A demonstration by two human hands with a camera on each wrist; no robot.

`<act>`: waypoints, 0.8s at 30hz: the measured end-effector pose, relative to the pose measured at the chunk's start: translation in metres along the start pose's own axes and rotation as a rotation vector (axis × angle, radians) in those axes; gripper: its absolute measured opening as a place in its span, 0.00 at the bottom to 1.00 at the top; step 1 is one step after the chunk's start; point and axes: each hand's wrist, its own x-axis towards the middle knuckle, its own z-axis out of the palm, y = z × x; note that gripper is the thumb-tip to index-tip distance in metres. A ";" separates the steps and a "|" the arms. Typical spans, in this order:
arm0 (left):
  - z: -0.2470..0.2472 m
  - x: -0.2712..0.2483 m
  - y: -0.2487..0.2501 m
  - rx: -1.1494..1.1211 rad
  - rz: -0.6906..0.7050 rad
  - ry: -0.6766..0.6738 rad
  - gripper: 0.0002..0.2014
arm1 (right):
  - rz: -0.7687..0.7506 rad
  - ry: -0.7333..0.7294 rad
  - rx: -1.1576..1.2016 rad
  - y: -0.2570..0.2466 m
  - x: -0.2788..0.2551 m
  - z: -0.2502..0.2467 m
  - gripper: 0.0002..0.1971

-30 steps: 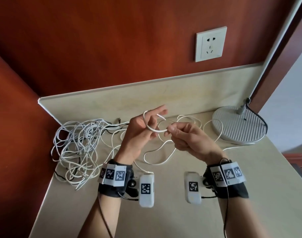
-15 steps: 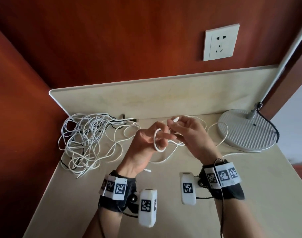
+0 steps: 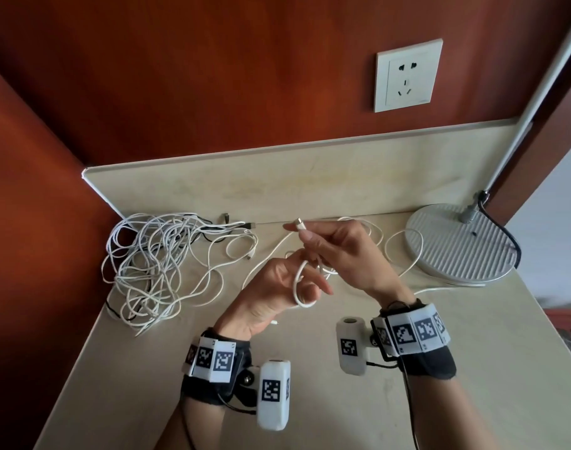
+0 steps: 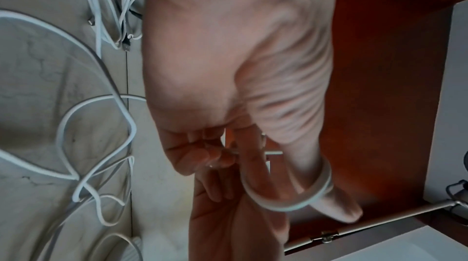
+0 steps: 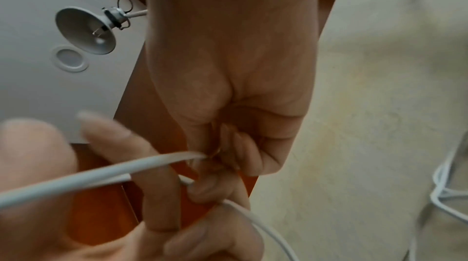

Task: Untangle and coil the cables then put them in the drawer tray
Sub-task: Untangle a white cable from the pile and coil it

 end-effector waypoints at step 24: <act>-0.036 -0.009 -0.004 -0.082 -0.148 -0.170 0.36 | 0.060 -0.354 -0.213 0.011 -0.001 -0.004 0.10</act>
